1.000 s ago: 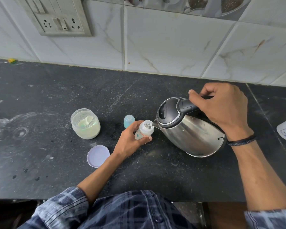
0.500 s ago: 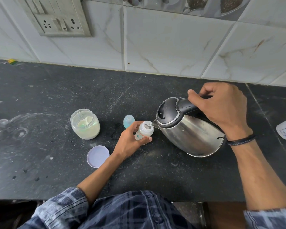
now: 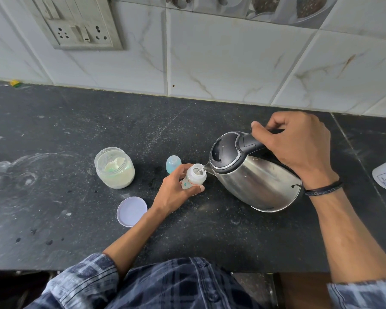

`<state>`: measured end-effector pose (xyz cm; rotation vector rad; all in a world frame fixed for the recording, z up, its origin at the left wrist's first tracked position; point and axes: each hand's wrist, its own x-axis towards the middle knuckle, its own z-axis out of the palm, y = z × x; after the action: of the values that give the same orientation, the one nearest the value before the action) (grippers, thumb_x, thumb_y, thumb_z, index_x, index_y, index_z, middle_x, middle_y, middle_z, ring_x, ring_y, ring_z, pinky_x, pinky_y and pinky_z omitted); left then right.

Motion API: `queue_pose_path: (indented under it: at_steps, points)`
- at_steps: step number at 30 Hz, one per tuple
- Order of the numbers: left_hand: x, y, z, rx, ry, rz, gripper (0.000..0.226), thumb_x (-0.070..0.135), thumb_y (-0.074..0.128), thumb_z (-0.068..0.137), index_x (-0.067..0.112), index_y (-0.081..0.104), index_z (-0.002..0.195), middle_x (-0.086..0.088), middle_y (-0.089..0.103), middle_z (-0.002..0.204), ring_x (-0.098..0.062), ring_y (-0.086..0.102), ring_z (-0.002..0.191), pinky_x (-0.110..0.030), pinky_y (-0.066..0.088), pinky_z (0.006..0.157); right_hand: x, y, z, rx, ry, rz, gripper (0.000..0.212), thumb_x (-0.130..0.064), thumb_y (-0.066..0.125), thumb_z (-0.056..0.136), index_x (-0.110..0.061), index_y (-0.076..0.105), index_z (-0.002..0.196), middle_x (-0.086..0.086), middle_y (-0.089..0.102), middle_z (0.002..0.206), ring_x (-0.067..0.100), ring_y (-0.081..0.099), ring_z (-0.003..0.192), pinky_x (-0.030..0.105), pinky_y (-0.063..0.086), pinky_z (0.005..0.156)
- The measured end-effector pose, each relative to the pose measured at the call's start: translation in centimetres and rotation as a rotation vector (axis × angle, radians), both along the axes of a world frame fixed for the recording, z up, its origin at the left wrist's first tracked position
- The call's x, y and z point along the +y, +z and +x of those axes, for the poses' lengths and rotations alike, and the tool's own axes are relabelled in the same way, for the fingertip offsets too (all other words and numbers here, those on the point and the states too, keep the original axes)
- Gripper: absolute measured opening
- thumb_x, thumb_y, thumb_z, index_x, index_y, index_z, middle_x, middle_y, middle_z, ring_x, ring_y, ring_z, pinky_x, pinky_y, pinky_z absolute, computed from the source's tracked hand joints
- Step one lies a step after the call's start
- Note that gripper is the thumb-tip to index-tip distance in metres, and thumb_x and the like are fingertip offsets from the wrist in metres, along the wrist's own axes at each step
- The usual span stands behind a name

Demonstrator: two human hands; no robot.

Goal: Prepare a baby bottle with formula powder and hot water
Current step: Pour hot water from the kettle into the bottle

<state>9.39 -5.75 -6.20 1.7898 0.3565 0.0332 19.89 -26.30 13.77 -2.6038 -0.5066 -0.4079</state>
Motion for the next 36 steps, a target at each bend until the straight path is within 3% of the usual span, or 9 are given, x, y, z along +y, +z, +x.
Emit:
queue_pose_path:
  at_steps: [8,28,36]
  points:
    - [-0.04,-0.07,0.0,-0.007,0.002,-0.016,0.058,0.027,0.088,0.078,0.034,0.059,0.127,0.019,0.066,0.124,-0.004,0.06,0.118,-0.034,0.051,0.105,-0.09,0.02,0.03,-0.005,-0.009,0.004,0.041,-0.052,0.069,0.087,-0.017,0.069,0.066,-0.01,0.062,0.058,0.021,0.058,0.065,0.029,0.035,0.067]
    - [-0.16,0.15,0.0,-0.01,0.002,-0.031,0.056,0.023,0.088,0.078,0.035,0.058,0.124,0.022,0.065,0.121,0.006,0.059,0.115,-0.022,0.05,0.099,0.1,-0.08,0.12,-0.002,-0.011,-0.008,0.041,-0.053,0.069,0.087,-0.017,0.068,0.067,-0.005,0.067,0.061,0.022,0.061,0.067,0.03,0.037,0.067]
    - [-0.03,0.01,-0.05,-0.013,0.012,-0.036,0.056,0.023,0.088,0.078,0.032,0.06,0.126,0.019,0.066,0.122,0.003,0.061,0.114,-0.025,0.052,0.1,0.09,-0.1,0.26,0.005,0.002,-0.008,0.042,-0.053,0.069,0.087,-0.018,0.066,0.065,-0.006,0.065,0.06,0.019,0.059,0.065,0.029,0.036,0.067]
